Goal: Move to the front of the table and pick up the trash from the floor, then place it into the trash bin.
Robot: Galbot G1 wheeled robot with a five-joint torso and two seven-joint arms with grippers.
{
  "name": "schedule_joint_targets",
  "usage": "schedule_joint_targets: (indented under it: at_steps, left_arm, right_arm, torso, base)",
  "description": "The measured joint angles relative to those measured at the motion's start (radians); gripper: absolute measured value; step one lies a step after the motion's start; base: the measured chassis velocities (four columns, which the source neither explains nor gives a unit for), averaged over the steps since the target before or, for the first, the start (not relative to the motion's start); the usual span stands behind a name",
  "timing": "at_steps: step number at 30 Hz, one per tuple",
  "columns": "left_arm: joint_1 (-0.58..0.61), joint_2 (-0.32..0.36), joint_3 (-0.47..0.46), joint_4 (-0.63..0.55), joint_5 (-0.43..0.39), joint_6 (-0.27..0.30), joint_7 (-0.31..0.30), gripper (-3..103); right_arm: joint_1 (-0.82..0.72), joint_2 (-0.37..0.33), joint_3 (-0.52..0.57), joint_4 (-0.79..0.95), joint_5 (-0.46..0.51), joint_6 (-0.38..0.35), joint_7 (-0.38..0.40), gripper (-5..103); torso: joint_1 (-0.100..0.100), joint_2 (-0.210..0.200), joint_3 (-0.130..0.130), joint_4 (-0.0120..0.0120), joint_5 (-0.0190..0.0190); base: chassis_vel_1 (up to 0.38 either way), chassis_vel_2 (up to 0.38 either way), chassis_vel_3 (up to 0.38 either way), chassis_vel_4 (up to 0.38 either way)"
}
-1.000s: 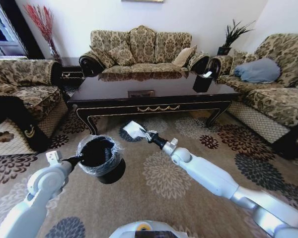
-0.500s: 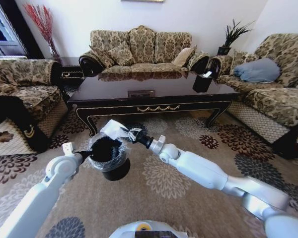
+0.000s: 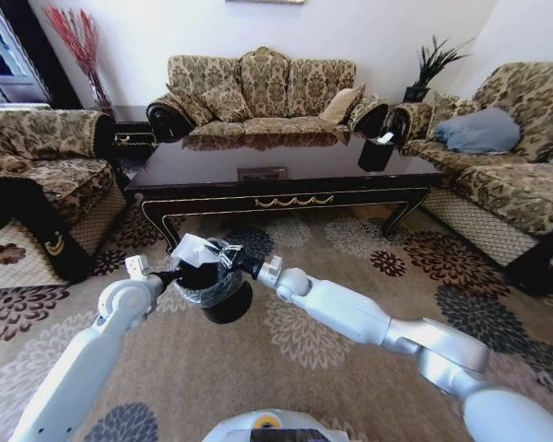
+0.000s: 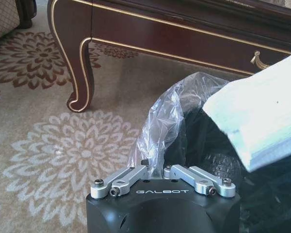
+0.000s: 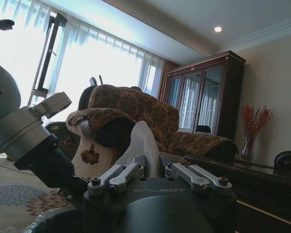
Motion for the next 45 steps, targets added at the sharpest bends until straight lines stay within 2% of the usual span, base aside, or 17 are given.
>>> schedule_joint_targets:
  at_steps: [4, 6, 10, 12, 13, 15, 16, 19, 20, 22, 29, 32, 33, 36, 41, 45]
  left_arm:
    - [0.008, 0.0, -0.009, -0.002, 0.0, 0.0, 0.002, 4]
    - [0.009, 0.0, -0.011, -0.002, 0.0, 0.0, 0.002, 4]
    - [0.014, 0.009, -0.022, -0.007, -0.001, 0.0, 0.002, 4]
    - [0.017, 0.012, -0.026, -0.01, -0.003, 0.0, 0.002, 4]
    - [0.024, 0.016, -0.033, -0.015, -0.004, 0.0, 0.002, 4]
    - [0.03, 0.019, -0.04, -0.02, -0.005, 0.0, 0.002, 4]
    - [0.039, 0.021, -0.048, -0.025, -0.005, 0.001, 0.002, 4]
    - [0.08, 0.017, -0.079, -0.043, -0.002, 0.003, -0.001, 4]
    - [0.08, 0.017, -0.079, -0.043, -0.002, 0.003, -0.001, 4]
    - [0.126, 0.008, -0.114, -0.066, 0.002, 0.007, -0.018, 4]
    - [0.254, -0.05, -0.198, -0.122, 0.052, 0.009, -0.045, 4]
    - [0.351, -0.111, -0.236, -0.125, 0.15, 0.003, -0.05, 4]
    - [0.351, -0.111, -0.236, -0.125, 0.15, 0.003, -0.05, 4]
    - [0.413, -0.151, -0.263, -0.105, 0.222, -0.023, -0.044, 4]
    - [0.403, -0.175, -0.275, -0.056, 0.24, -0.054, -0.032, 4]
    - [0.365, -0.183, -0.288, 0.019, 0.229, -0.078, -0.053, 4]
  right_arm:
    - [0.007, -0.006, -0.002, 0.004, 0.002, -0.002, 0.001, 34]
    - [0.008, -0.008, -0.002, 0.007, 0.004, -0.003, 0.002, 34]
    - [0.014, -0.026, -0.008, 0.022, 0.008, -0.007, 0.002, 56]
    - [0.014, -0.03, -0.009, 0.024, 0.008, -0.008, 0.002, 56]
    - [0.014, -0.034, -0.01, 0.028, 0.008, -0.008, 0.002, 67]
    - [0.013, -0.04, -0.011, 0.031, 0.007, -0.008, 0.003, 67]
    - [0.01, -0.046, -0.009, 0.034, 0.007, -0.008, 0.003, 73]
    - [-0.016, -0.073, 0.028, 0.046, 0.005, -0.006, 0.019, 89]
    - [-0.016, -0.073, 0.028, 0.046, 0.005, -0.006, 0.019, 89]
    - [-0.055, -0.106, 0.08, 0.051, -0.006, -0.013, 0.05, 97]
    - [-0.123, -0.164, 0.201, 0.04, -0.062, -0.055, 0.138, 100]
    - [-0.178, -0.173, 0.284, 0.037, -0.114, -0.094, 0.202, 100]
    - [-0.178, -0.173, 0.284, 0.037, -0.114, -0.094, 0.202, 100]
    - [-0.223, -0.172, 0.364, 0.027, -0.12, -0.127, 0.269, 100]
    - [-0.259, -0.184, 0.418, 0.022, -0.109, -0.133, 0.289, 100]
    - [-0.301, -0.191, 0.501, 0.01, -0.108, -0.134, 0.288, 100]
  torso:
    - [0.0, 0.0, 0.0, 0.0001, 0.0]
    - [0.0, 0.0, 0.0, 0.0, 0.0]
    - [0.0, 0.0, 0.0, 0.0, 0.0]
    - [0.0, 0.0, 0.0, 0.0, 0.0]
    - [0.0, 0.0, 0.0, 0.0, 0.0]
    - [0.0, 0.0, 0.0, 0.0, 0.0]
    - [0.0, 0.0, 0.0, 0.0001, 0.0001]
    - [0.0, 0.0, 0.0, 0.0001, 0.0001]
    - [0.0, 0.0, 0.0, 0.0001, 0.0001]
    - [0.0, 0.0, 0.0, 0.0, 0.0002]
    - [0.0, 0.0, 0.0, 0.0, 0.0003]
    - [0.0, 0.0, 0.0, -0.0001, 0.0001]
    - [0.0, 0.0, 0.0, -0.0001, 0.0001]
    - [0.0, 0.0, 0.0, 0.0009, 0.0003]
    - [0.0, 0.0, 0.0, 0.0, -0.0001]
    - [0.0, 0.0, 0.0, -0.0005, 0.0001]
  base:
    - [0.0, 0.0, 0.0, 0.0]
    - [0.0, 0.0, 0.0, 0.0]
    - [0.0, 0.0, 0.0, 0.0]
    - [0.0, 0.0, 0.0, 0.0]
    - [0.0, 0.0, 0.0, 0.0]
    - [0.0, 0.0, 0.0, 0.0]
    - [0.0, 0.0, 0.0, 0.0]
    - [0.0, 0.0, 0.0, 0.0]
    - [0.0, 0.0, 0.0, 0.0]
    - [0.0, 0.0, 0.0, 0.0]
    - [0.0, 0.0, 0.0, 0.0]
    - [0.0, 0.0, 0.0, 0.0]
    - [0.0, 0.0, 0.0, 0.0]
    - [0.0, 0.0, 0.0, 0.0]
    - [0.0, 0.0, 0.0, 0.0]
    - [0.0, 0.0, 0.0, 0.0]
